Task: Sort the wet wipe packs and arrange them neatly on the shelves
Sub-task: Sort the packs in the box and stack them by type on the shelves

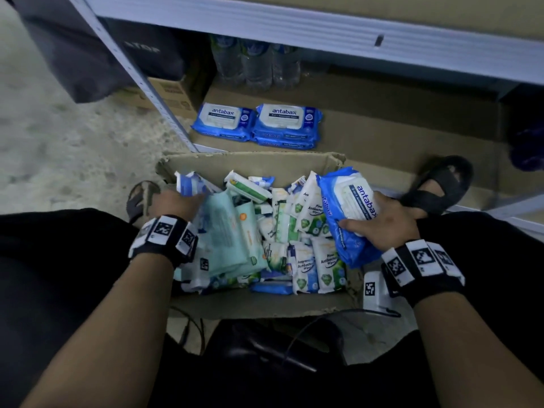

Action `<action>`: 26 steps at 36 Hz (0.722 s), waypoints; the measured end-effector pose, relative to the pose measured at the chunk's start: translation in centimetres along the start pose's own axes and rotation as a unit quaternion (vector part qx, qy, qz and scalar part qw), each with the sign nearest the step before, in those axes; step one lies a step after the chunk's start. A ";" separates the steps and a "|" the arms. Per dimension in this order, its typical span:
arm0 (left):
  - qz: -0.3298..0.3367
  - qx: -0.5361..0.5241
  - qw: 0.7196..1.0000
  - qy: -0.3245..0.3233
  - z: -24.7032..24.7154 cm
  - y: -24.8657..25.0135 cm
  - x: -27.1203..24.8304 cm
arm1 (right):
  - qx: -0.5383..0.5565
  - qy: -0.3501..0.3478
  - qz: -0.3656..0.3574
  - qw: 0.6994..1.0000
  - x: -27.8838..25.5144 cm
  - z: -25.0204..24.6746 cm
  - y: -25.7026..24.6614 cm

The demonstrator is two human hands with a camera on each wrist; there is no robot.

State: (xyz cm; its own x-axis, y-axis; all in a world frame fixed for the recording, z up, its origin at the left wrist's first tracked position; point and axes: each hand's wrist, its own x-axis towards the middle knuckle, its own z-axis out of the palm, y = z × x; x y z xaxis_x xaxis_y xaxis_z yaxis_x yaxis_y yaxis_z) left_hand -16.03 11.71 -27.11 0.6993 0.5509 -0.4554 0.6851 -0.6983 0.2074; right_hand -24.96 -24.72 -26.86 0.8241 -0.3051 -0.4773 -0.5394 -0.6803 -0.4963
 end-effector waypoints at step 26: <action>0.285 0.149 0.930 -0.181 16.4 11.0 -7.2 | 0.030 0.019 0.064 0.997 -1.9 -1.9 4.1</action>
State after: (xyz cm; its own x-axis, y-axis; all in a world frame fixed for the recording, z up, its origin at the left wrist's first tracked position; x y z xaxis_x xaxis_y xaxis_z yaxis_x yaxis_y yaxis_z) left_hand -16.84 -7.40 -35.73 0.7805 -0.0990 -0.6173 0.1005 -0.9546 0.2803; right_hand -28.40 -28.18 -26.60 0.7539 -0.4127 -0.5112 -0.6483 -0.5939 -0.4765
